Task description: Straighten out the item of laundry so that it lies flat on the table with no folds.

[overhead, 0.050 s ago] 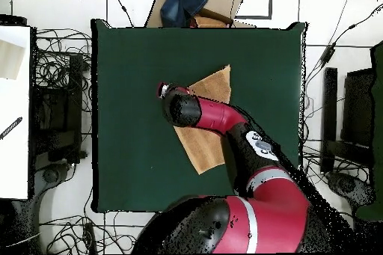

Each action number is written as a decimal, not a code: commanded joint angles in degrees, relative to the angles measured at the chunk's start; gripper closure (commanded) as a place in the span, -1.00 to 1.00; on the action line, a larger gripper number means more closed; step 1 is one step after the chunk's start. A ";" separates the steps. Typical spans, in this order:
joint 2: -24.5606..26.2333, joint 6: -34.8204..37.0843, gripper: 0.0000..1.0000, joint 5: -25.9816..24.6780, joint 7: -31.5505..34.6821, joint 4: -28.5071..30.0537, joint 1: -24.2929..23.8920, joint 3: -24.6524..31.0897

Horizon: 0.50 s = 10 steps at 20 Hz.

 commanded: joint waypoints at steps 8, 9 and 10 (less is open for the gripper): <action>-1.68 1.26 -1.00 -1.69 6.18 3.84 -0.31 3.67; -1.83 1.12 -1.00 -1.63 6.43 3.97 -0.11 3.54; -2.00 1.18 -1.00 -1.55 6.57 4.10 0.02 3.42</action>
